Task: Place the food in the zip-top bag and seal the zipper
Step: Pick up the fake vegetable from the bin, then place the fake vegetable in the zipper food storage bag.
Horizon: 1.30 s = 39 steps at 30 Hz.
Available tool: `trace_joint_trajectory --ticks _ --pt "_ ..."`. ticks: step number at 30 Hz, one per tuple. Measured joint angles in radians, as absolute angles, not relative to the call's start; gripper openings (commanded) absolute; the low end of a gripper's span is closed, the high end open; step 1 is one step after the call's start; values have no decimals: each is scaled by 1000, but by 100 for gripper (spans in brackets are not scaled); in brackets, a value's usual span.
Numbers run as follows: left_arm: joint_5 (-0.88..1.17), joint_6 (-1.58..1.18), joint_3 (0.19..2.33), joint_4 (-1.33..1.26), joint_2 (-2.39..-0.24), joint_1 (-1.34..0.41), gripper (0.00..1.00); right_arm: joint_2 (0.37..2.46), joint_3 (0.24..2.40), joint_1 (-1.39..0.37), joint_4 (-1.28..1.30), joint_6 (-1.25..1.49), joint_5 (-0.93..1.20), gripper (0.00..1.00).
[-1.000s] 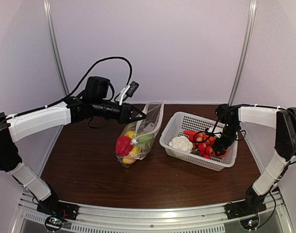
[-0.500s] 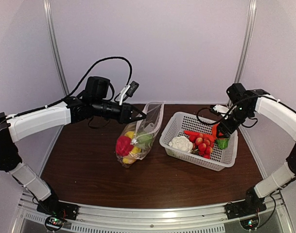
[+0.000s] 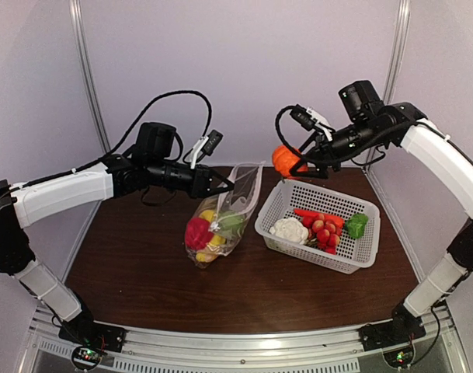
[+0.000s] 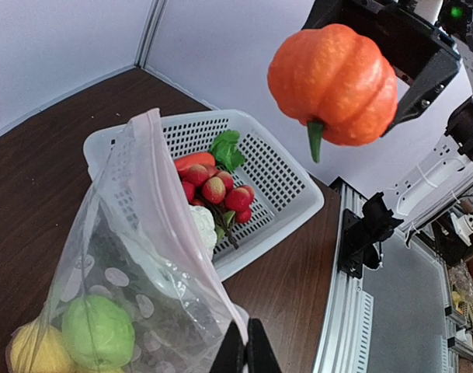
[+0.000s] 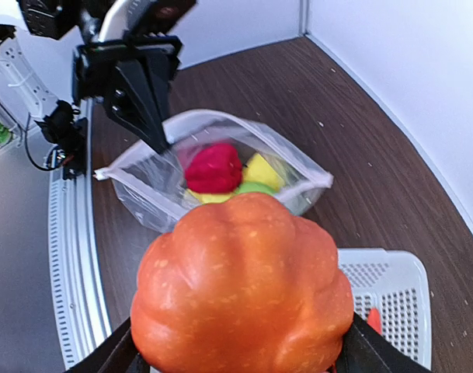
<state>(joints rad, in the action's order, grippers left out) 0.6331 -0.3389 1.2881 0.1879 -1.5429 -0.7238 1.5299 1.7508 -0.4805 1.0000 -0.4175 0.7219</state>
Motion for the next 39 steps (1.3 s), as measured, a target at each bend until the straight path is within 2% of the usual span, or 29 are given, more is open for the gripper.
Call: trace_joint_trajectory --ticks 6,11,22,31,39 --pt "633 -323 1288 188 -1543 -724 0 1690 1886 -597 979 -361 789 69" --pt "633 -319 1288 189 -1543 -724 0 1813 1917 -655 976 -310 794 68" --pt "632 -320 1279 188 -1527 -723 0 1877 1928 -709 977 -258 693 69" --pt "631 -320 1275 180 -1520 -724 0 1945 1966 -741 976 -196 604 97" --pt "623 -320 1274 180 -1518 -724 0 1853 1994 -741 972 -211 576 99"
